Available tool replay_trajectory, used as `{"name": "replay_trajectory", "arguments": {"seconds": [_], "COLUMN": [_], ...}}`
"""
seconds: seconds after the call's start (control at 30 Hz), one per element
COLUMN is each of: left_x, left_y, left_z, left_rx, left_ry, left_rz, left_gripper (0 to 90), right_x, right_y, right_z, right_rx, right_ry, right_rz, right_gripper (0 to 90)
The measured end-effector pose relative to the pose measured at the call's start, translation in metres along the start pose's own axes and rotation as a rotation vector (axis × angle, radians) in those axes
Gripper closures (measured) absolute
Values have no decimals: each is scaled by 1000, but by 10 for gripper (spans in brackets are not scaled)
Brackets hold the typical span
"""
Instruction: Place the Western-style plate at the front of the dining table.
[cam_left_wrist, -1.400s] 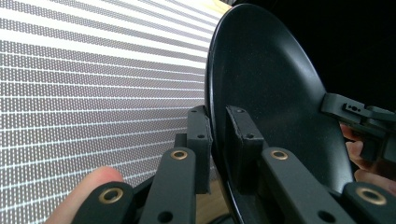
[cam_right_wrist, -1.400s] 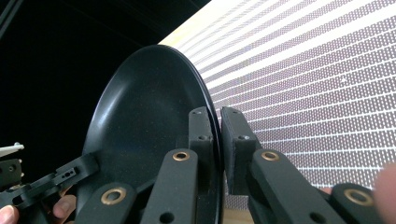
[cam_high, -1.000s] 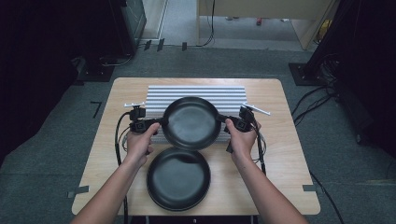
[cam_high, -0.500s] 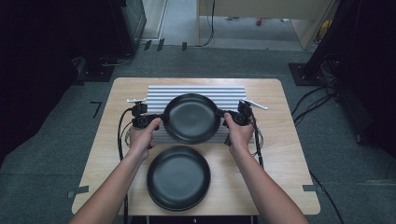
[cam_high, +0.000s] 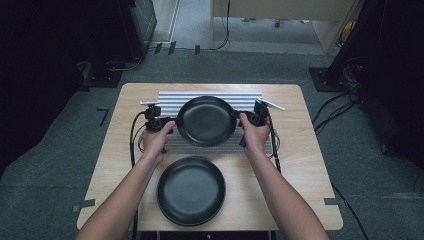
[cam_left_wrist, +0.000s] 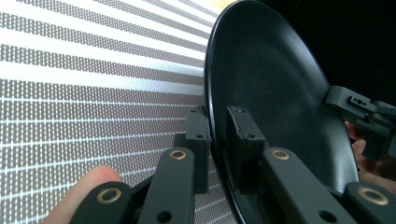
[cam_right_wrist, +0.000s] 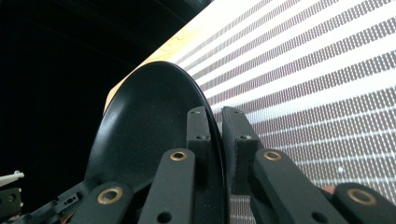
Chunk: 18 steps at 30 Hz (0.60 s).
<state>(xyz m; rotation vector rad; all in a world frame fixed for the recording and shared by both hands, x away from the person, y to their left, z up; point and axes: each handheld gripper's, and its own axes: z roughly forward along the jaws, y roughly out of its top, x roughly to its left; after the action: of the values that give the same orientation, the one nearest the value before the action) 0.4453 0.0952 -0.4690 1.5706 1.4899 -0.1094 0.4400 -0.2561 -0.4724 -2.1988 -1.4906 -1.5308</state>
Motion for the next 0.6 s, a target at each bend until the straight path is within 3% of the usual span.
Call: {"name": "replay_trajectory", "arguments": {"seconds": [0.6], "left_x": [15], "left_y": [21], "left_z": [25], "left_rx": [16], "left_ry": [74], "left_rz": [-44], "left_gripper": [806], "right_x": [-10], "right_y": [4], "right_z": [34], "right_rx": [-3], "right_ry": [-34], "right_rz": [61], "right_gripper": [820]}}
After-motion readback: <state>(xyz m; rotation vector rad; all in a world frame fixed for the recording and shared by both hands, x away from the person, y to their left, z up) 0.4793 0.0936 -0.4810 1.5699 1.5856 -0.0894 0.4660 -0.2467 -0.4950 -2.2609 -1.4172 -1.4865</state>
